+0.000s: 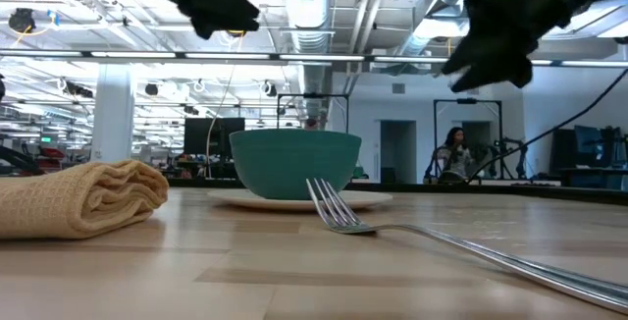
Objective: Set table place
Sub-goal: Move the fork from bottom to the right of the plate on the table
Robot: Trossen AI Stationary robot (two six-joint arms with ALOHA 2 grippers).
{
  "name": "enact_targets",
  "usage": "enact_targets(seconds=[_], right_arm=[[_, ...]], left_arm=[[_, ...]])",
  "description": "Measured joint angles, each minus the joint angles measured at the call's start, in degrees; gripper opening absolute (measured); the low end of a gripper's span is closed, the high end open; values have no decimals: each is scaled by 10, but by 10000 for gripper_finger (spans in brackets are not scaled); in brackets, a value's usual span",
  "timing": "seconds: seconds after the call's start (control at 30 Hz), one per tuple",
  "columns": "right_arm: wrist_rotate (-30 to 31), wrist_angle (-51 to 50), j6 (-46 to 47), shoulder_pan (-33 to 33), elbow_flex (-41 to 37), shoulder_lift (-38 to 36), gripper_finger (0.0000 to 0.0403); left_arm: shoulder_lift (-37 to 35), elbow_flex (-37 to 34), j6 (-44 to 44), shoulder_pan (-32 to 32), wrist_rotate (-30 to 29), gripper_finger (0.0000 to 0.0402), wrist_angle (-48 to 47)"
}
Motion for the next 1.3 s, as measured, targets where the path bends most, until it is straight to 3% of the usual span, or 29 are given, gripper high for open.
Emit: enact_targets(seconds=[0.1, 0.3, 0.7, 1.03, 1.3], right_arm=[[-2, 8, -10, 29, 31, 37, 260], [2, -30, 5, 83, 143, 167, 260], [-18, -242, 192, 178, 392, 417, 260], [-18, -304, 253, 223, 554, 533, 260], [-37, -318, 307, 242, 605, 586, 260]], left_arm=[[-32, -47, -1, -12, -16, 169, 46], [-62, -95, -36, -22, -28, 169, 32], [-60, -144, -45, -43, -37, 169, 40], [-60, -147, -29, -71, -37, 169, 38], [-60, -147, -31, -107, -37, 169, 39]])
